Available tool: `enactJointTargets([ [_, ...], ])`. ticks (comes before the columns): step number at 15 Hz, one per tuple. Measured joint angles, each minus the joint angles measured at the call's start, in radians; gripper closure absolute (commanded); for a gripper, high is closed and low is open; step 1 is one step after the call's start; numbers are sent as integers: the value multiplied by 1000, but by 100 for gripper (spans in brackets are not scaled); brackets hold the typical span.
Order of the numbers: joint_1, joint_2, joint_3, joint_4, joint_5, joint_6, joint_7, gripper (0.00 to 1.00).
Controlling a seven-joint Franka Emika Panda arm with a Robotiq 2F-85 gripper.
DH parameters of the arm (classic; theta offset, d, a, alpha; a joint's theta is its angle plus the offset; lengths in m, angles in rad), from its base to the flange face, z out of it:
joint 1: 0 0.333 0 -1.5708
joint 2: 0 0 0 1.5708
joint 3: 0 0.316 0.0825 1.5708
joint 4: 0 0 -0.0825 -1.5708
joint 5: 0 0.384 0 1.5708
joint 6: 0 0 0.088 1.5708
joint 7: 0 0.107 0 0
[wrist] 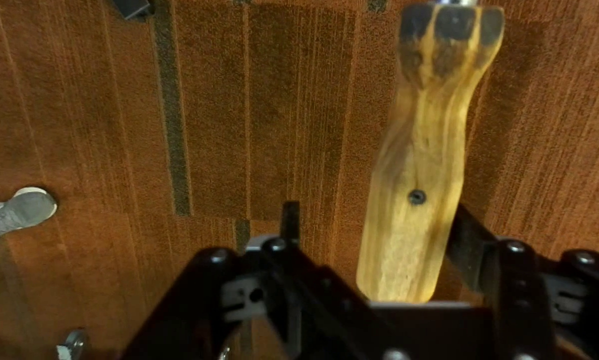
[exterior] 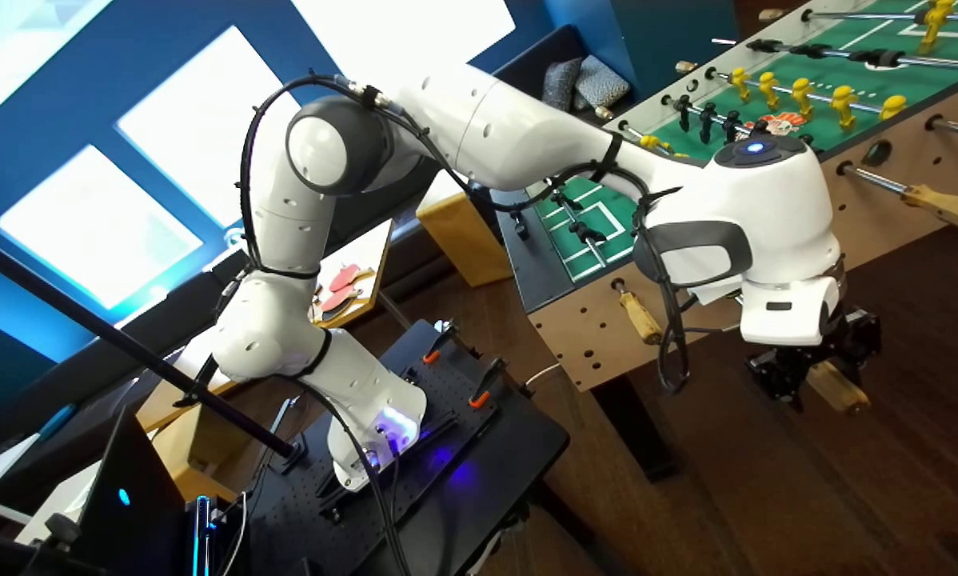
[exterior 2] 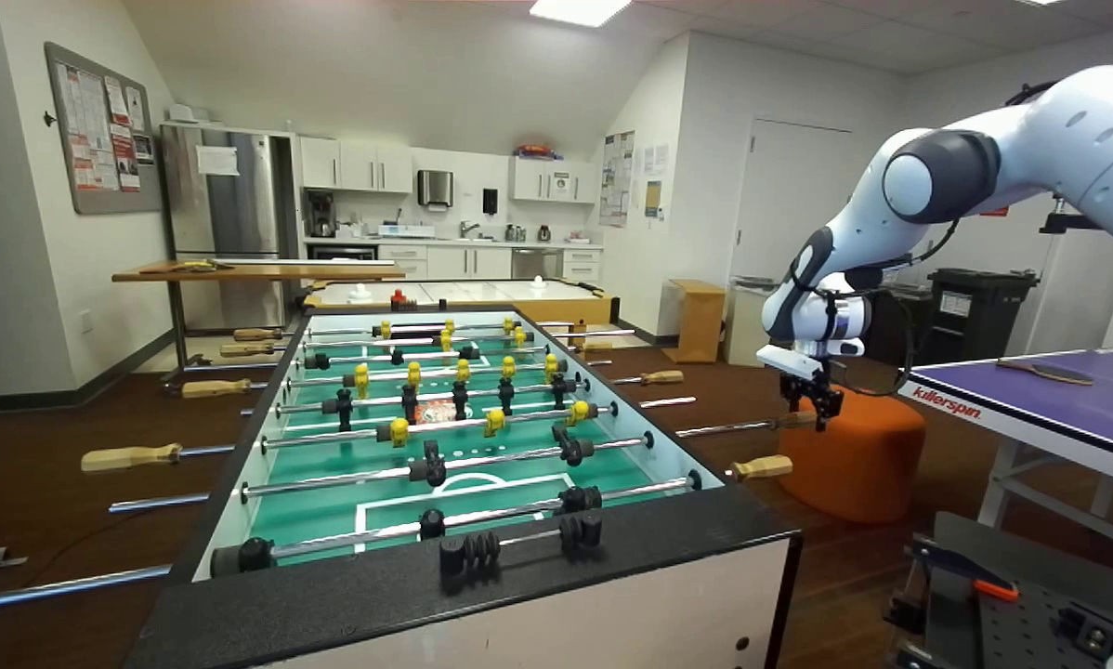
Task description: Push the second rod into the foosball table
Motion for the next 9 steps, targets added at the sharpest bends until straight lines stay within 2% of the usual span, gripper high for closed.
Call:
enactJointTargets([
  [4,-6,24,1,43,0,1,19,85],
  [9,-8,28,3,50,1,1,35,85],
])
